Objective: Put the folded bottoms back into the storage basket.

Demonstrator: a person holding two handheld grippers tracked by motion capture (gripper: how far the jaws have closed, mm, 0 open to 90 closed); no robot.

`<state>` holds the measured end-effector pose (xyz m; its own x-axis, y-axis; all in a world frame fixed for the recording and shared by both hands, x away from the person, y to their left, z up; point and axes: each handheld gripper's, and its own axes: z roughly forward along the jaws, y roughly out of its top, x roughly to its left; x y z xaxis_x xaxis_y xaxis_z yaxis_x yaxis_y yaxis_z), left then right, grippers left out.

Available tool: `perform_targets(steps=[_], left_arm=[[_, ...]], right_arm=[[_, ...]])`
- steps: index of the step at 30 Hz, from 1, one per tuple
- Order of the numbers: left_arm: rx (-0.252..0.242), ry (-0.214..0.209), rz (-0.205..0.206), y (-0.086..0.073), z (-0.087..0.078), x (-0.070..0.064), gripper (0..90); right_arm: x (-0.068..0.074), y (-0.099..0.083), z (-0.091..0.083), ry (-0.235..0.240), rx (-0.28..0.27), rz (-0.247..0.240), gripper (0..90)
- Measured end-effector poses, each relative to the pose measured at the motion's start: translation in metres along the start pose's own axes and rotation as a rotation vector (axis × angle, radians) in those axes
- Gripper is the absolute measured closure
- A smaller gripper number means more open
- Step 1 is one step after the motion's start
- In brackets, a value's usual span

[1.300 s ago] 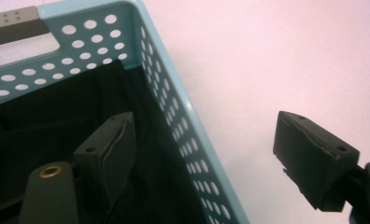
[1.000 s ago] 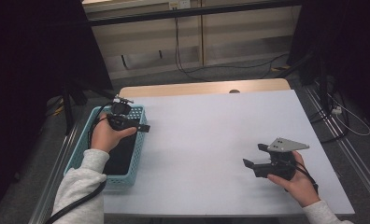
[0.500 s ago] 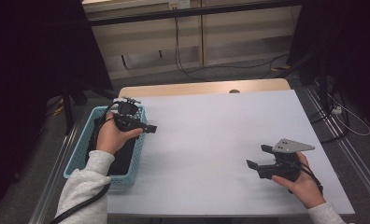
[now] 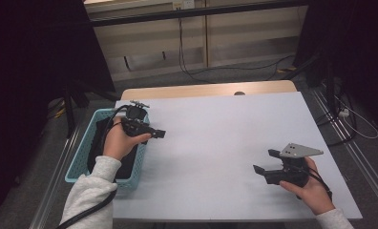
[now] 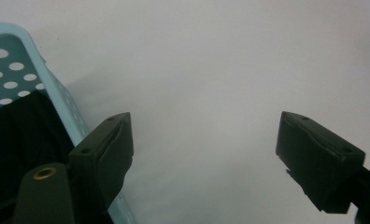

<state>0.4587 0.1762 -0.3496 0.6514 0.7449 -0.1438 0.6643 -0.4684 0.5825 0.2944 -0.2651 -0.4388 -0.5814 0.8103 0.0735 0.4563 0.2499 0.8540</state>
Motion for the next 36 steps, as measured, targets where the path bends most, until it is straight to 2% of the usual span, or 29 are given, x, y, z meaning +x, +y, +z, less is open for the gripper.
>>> perform_targets(steps=[7,11,14,18,26,31,33,36], left_arm=[[-0.003,-0.017,0.009,-0.001,0.002,-0.006,18.9],[-0.003,-0.007,0.024,-0.002,0.004,-0.011,18.8],[-0.006,-0.026,0.025,-0.002,0.007,-0.015,18.7],[0.001,-0.024,0.046,-0.003,0.009,-0.020,18.4],[-0.018,-0.052,0.083,-0.003,0.009,-0.036,17.3],[-0.021,-0.067,0.094,-0.007,0.011,-0.043,16.8],[-0.030,-0.074,0.087,-0.010,0.014,-0.045,16.7],[-0.020,-0.090,0.093,-0.013,0.018,-0.048,16.4]], right_arm=[[0.000,-0.002,-0.003,0.001,0.004,0.002,16.6],[-0.001,-0.003,-0.004,-0.004,0.004,0.004,16.4],[-0.001,-0.003,-0.005,0.000,0.005,0.002,16.4],[0.000,-0.004,-0.005,0.005,0.008,0.000,16.3],[0.000,-0.005,-0.008,0.009,0.003,0.003,16.3],[0.000,-0.006,-0.009,0.010,0.005,0.006,16.3],[0.000,-0.006,-0.009,0.012,0.006,0.009,16.2],[0.001,-0.006,-0.010,0.014,0.005,0.008,16.3]])
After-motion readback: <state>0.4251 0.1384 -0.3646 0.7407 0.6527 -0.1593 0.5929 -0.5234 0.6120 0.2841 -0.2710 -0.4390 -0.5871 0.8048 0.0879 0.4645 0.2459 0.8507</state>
